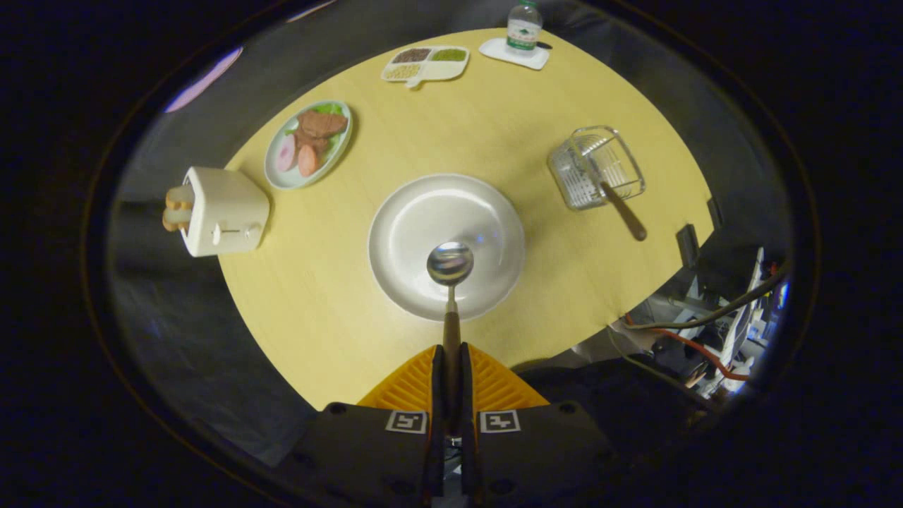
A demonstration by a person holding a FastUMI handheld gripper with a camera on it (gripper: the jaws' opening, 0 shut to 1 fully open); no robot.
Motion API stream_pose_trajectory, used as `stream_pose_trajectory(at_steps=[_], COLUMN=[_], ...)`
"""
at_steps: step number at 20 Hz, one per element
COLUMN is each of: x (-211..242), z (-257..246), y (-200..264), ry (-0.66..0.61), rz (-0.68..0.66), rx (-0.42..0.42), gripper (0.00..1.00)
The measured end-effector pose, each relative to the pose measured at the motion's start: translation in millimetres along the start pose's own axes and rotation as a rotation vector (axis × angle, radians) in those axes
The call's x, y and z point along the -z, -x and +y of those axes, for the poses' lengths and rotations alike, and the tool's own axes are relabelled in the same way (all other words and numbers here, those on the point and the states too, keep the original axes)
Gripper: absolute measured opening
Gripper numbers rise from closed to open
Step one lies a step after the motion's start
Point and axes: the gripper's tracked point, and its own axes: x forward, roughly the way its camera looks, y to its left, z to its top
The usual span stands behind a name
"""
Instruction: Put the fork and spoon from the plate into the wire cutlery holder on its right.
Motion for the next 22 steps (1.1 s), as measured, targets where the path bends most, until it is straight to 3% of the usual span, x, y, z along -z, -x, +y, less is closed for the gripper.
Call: stream_pose_trajectory(at_steps=[9, 17, 22], x=[-77, -116, -132], z=[-62, -126, -141], y=[50, 14, -25], ry=[-0.191, -0.313, -0.285], rz=[-0.076, 0.005, 0.084], rx=[0.007, 0.061, 0.078], gripper=[0.13, 0.14, 0.15])
